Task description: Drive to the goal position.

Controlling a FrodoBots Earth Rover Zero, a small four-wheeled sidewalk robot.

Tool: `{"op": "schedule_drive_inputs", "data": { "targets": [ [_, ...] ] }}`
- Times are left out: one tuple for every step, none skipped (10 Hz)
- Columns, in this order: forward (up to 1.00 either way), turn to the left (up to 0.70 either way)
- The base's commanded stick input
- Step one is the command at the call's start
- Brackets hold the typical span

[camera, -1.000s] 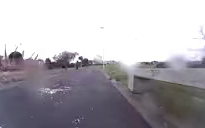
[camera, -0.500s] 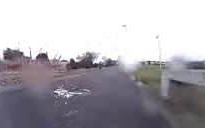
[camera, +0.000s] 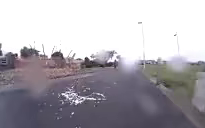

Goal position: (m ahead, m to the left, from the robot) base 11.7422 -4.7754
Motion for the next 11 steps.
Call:
{"op": "schedule_drive_inputs", "data": {
  "targets": [
    [1.0, -0.04],
    [1.0, 0.0],
    [1.0, 0.0],
    [1.0, 0.0],
    [1.0, 0.0],
    [1.0, -0.21],
    [1.0, -0.06],
    [1.0, 0.0],
    [1.0, 0.0],
    [1.0, 0.0],
    [1.0, 0.0]
  ]
}}
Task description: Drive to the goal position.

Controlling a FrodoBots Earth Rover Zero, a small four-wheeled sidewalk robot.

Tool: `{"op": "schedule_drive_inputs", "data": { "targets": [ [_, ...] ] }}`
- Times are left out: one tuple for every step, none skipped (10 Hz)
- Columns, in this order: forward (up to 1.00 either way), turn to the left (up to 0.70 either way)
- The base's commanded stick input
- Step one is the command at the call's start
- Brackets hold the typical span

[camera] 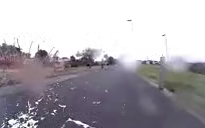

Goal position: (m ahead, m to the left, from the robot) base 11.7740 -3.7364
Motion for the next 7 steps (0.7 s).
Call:
{"op": "schedule_drive_inputs", "data": {
  "targets": [
    [1.0, 0.0],
    [1.0, 0.0],
    [1.0, 0.0],
    [1.0, 0.0],
    [1.0, 0.0],
    [1.0, 0.0],
    [1.0, 0.0]
  ]
}}
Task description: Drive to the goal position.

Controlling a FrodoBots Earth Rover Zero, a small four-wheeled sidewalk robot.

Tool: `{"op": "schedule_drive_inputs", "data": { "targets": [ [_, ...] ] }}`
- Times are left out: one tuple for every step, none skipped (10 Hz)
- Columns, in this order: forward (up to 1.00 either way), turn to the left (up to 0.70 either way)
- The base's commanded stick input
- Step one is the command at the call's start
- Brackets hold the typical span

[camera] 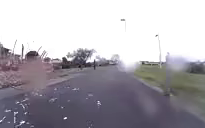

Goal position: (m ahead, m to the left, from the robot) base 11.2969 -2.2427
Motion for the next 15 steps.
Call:
{"op": "schedule_drive_inputs", "data": {
  "targets": [
    [1.0, 0.0],
    [1.0, 0.0],
    [1.0, 0.0],
    [1.0, 0.0],
    [1.0, 0.0],
    [1.0, 0.0],
    [1.0, 0.0],
    [1.0, 0.0],
    [1.0, 0.0],
    [1.0, 0.0],
    [1.0, 0.0],
    [1.0, 0.0],
    [1.0, 0.0],
    [1.0, 0.0],
    [1.0, 0.0]
  ]
}}
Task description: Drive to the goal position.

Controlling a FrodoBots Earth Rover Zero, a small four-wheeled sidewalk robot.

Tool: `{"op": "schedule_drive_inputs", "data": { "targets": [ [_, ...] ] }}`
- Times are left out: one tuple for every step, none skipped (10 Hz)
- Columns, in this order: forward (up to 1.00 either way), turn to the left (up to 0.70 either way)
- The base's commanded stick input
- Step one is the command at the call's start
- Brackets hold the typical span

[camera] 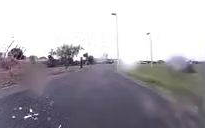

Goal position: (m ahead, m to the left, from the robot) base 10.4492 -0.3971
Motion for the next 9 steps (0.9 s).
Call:
{"op": "schedule_drive_inputs", "data": {
  "targets": [
    [1.0, 0.0],
    [1.0, 0.0],
    [1.0, 0.0],
    [1.0, 0.0],
    [1.0, 0.0],
    [1.0, 0.0],
    [1.0, 0.0],
    [1.0, 0.0],
    [1.0, 0.0]
  ]
}}
